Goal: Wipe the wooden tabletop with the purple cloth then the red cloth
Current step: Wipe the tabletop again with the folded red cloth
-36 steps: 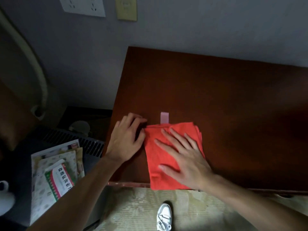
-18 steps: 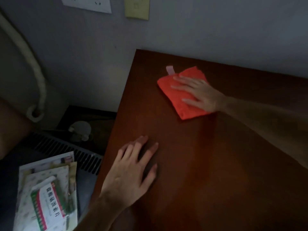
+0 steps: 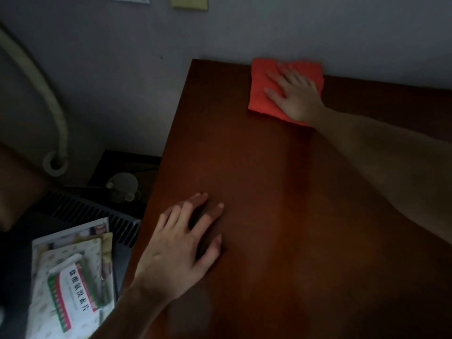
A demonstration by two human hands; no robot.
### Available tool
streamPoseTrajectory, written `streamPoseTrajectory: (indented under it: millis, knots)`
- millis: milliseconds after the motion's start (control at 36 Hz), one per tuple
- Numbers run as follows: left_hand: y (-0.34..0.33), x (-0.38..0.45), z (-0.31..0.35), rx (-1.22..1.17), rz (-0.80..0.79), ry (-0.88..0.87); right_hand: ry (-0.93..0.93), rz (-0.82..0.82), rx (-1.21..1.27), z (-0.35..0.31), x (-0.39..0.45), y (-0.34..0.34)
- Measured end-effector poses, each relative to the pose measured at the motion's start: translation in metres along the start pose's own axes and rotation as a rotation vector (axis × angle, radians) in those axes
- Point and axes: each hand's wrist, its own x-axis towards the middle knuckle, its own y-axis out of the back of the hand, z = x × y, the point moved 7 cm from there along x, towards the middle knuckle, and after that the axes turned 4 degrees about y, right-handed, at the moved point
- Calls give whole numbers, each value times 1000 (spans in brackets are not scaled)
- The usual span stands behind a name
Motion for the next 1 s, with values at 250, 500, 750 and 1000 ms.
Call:
streamPoseTrajectory:
  millis: [250,500,750,1000]
  knots:
    - [1,-4,1,66,66,-26,-133,25,9,-24,-133,-2]
    - [8,-14,24,152,181,-105,83,25,-32,-99,-374,-10]
    - [-6,-21,75,-41,264,-12,338,-96,-14,-89,-398,-5]
    - [-27,7,105,-213,247,35,539,-153,-22,-19,-292,6]
